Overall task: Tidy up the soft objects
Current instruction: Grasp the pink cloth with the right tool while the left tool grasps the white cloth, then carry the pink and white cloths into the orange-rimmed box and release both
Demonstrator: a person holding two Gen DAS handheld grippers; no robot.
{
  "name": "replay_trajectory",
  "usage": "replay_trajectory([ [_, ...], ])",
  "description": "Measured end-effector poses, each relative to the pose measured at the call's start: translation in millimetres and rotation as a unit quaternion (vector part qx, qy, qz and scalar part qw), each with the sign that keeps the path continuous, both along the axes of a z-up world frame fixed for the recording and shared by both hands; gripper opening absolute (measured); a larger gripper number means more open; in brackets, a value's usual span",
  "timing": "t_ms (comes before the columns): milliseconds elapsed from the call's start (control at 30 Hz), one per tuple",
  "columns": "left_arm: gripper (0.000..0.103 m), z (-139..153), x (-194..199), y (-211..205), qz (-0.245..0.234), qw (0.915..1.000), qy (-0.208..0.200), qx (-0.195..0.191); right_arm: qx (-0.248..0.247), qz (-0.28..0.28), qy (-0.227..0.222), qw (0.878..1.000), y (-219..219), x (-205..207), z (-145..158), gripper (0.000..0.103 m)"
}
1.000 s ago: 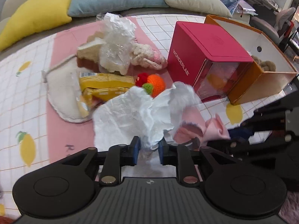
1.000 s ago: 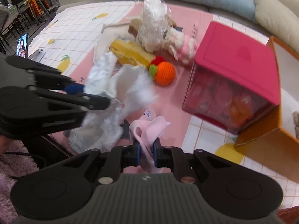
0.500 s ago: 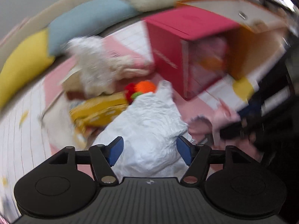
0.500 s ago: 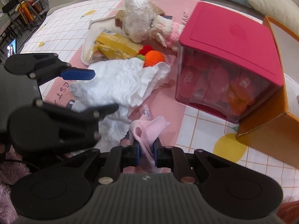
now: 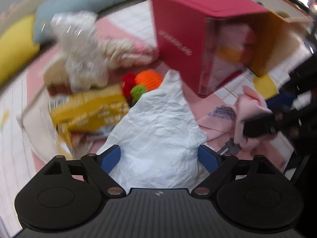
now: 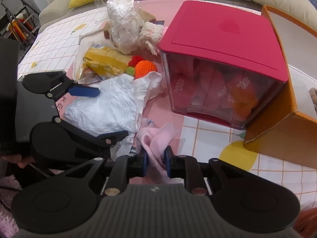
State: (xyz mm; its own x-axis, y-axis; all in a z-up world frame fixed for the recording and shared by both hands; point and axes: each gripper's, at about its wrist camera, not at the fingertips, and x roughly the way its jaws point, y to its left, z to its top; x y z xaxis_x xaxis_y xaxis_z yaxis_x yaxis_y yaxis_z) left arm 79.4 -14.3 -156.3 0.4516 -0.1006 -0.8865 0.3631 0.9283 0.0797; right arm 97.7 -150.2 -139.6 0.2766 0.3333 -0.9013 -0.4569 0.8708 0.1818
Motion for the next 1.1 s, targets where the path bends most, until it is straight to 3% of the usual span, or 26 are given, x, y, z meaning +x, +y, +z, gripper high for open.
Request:
replay_trajectory([
  [100,0.103,-3,5,12,0.038,0.9982,0.027,-0.036,0.002,0.001,0.004,1.0,1,3,-3,0.022],
  [267,0.101,-1,5,9,0.042,0.9979,0.034,-0.035,-0.002,0.013,0.012,1.0,3,3,-7,0.033],
  [367,0.086,2,2,4,0.04,0.998,0.03,-0.037,-0.007,0.015,0.013,1.0,5,3,-10,0.033],
  [433,0.061,6,-2,-2,0.034,0.9983,0.026,-0.039,-0.009,0.015,0.012,1.0,7,3,-12,0.033],
  [500,0.043,8,-6,-8,0.03,0.9984,0.024,-0.04,-0.009,0.016,0.014,1.0,7,3,-13,0.031],
  [533,0.035,9,-8,-11,0.029,0.9985,0.023,-0.04,-0.012,0.015,0.014,1.0,8,4,-15,0.027],
  [633,0.026,12,-11,-15,0.04,0.9984,0.02,-0.035,-0.011,0.012,0.015,1.0,8,5,-17,0.01],
  [833,0.025,38,-14,2,0.093,0.991,0.028,-0.092,0.018,-0.011,-0.004,1.0,0,5,-1,0.007],
  [1100,0.026,85,-25,17,0.134,0.9823,-0.004,-0.131,0.067,-0.046,-0.028,0.996,-15,5,33,0.007],
])
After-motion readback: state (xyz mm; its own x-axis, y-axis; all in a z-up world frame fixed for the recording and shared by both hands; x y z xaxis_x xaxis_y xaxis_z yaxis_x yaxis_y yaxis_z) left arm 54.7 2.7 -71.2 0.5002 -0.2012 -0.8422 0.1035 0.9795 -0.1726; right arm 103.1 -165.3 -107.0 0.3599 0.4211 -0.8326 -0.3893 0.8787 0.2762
